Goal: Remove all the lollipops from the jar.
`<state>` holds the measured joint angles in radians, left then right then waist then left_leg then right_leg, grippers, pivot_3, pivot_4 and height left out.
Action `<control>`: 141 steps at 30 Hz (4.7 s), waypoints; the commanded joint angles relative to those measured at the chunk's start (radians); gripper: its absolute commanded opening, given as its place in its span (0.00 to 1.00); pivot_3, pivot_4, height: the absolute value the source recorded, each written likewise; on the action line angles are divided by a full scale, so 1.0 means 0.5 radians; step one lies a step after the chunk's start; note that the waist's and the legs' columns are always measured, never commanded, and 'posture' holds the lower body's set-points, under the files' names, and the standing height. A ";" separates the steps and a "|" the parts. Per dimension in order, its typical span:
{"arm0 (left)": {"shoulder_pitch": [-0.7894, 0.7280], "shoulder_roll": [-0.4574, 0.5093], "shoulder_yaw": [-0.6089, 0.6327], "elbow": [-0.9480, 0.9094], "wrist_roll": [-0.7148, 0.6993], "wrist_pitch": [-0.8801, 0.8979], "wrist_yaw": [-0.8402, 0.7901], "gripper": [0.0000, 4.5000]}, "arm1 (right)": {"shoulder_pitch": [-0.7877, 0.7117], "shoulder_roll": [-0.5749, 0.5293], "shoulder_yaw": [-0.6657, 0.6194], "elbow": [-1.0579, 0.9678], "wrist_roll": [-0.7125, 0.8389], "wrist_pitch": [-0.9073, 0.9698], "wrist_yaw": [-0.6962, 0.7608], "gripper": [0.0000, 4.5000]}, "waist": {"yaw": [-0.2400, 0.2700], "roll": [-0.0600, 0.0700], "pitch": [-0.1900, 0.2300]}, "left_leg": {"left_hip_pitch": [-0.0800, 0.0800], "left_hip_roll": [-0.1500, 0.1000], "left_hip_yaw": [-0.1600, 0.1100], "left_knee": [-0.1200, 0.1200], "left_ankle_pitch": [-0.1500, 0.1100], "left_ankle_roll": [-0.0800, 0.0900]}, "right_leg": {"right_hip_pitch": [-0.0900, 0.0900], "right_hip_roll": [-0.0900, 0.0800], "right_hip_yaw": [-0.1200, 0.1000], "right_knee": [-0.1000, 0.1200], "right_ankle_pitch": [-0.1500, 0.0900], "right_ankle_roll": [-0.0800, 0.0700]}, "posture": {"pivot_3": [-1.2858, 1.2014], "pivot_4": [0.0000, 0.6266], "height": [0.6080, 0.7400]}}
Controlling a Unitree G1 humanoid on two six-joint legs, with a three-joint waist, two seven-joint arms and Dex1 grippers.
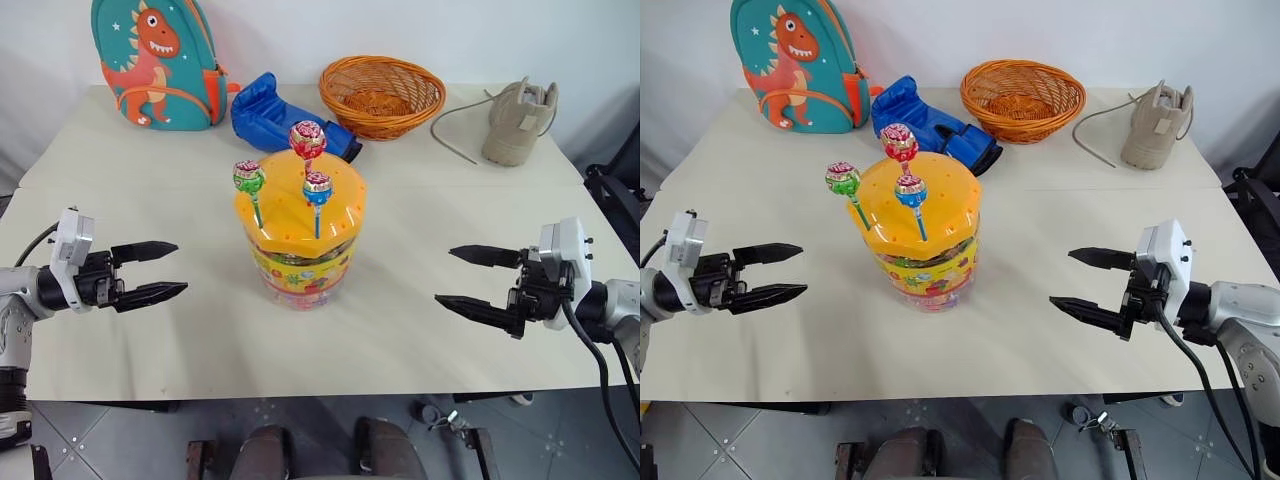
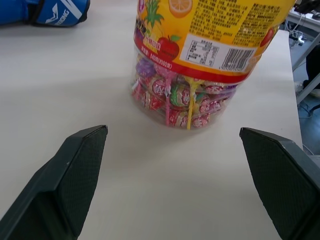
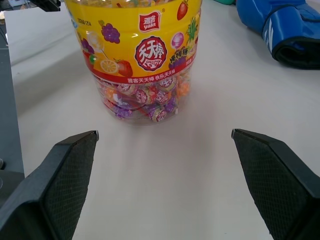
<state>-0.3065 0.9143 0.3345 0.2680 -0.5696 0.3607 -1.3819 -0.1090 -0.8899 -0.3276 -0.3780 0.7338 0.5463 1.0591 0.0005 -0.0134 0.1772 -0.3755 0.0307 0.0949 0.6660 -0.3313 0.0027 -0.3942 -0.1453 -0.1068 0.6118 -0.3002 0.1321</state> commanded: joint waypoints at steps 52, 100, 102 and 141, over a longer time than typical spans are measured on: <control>-0.967 -0.318 -0.341 -0.675 -0.399 0.363 0.275 0.34 | -0.273 -0.198 -0.334 -0.577 0.898 0.358 -0.404 1.00 | 0.047 -0.001 0.001 | -0.004 0.000 -0.003 0.015 0.000 0.001 | 0.002 0.003 0.001 0.003 0.001 0.001 | 0.52 0.24 1.00; -0.091 0.193 -0.247 -0.769 -0.004 1.413 1.393 0.37 | -0.249 -0.203 -0.310 -0.395 0.948 0.346 -0.247 1.00 | 0.046 -0.010 0.005 | -0.022 0.001 -0.012 0.031 -0.003 0.002 | -0.008 0.003 -0.002 0.010 0.002 0.003 | 0.52 0.24 1.00; -0.141 0.206 -0.209 -0.787 -0.052 1.477 1.368 0.50 | -0.257 -0.209 -0.307 -0.390 0.945 0.347 -0.249 1.00 | 0.047 -0.010 0.005 | -0.022 0.001 -0.012 0.031 -0.004 0.002 | -0.008 0.003 -0.002 0.010 0.002 0.003 | 0.52 0.24 1.00; -0.546 0.038 0.083 -0.288 -0.393 0.191 -0.257 1.00 | -1.325 0.235 0.830 -0.189 0.247 0.280 -0.229 1.00 | 0.025 -0.010 0.005 | -0.032 0.001 -0.001 0.035 -0.004 0.003 | -0.028 0.003 0.002 0.021 0.002 0.003 | 0.52 0.24 1.00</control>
<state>-0.5887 0.9182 0.3466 0.1597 -0.7438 0.4635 -1.4994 -0.7538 -0.7798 0.0811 -0.4745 0.8760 0.7021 0.9155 0.0131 -0.0185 0.1799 -0.3914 0.0314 0.0943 0.6835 -0.3331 0.0041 -0.4082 -0.1435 -0.1059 0.6223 -0.2993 0.1336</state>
